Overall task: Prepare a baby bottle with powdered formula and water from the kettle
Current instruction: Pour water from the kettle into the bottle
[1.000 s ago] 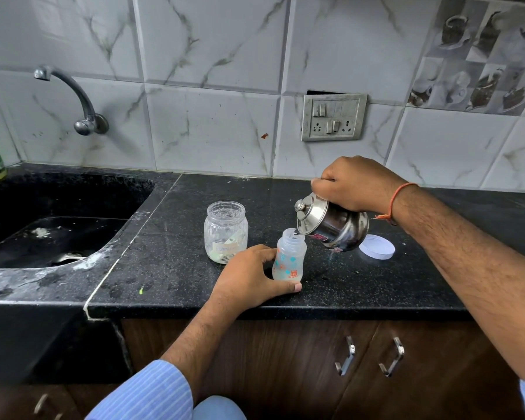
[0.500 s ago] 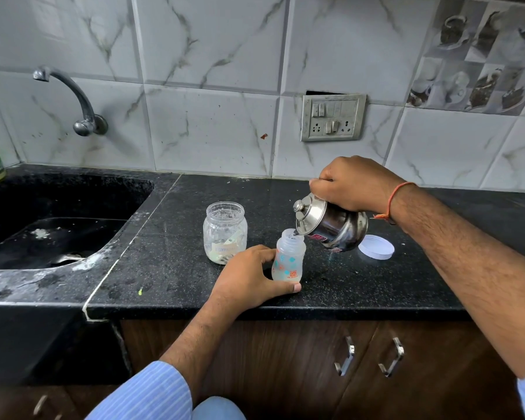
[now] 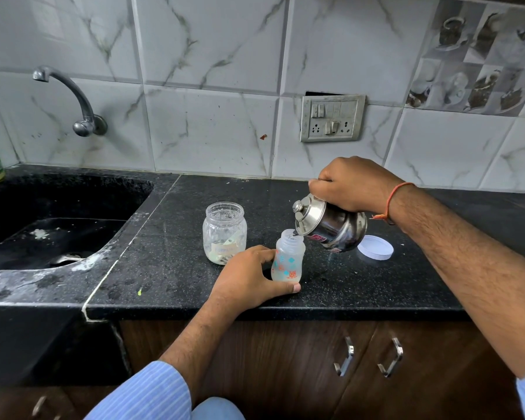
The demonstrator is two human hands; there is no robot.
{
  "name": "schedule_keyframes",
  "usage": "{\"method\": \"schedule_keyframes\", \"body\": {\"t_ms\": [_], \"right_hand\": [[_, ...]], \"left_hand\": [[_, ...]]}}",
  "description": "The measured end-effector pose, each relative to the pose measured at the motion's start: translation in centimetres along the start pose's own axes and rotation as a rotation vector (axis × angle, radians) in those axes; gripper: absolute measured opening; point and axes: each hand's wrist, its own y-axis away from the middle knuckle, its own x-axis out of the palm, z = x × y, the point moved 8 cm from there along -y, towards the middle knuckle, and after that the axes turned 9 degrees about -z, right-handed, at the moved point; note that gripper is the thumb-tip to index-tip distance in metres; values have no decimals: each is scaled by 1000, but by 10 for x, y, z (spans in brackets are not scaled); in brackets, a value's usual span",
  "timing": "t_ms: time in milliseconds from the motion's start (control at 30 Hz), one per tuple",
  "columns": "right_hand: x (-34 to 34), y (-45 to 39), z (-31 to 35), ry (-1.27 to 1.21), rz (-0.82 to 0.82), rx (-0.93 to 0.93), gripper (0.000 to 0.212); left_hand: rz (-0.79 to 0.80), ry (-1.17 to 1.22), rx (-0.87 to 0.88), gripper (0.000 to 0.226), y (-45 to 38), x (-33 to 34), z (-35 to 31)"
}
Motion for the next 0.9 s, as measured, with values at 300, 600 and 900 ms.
{"method": "schedule_keyframes", "body": {"t_ms": [300,600,900], "right_hand": [[0,1,0,3,9,8,50],[0,1,1,3,21,13,49],[-1,1,0,5,14,13,50]], "left_hand": [[1,6,-1,67,0,1,1],[5,7,-4,67,0,0,0],[5,4,-6,67,0,-1,-1]]}}
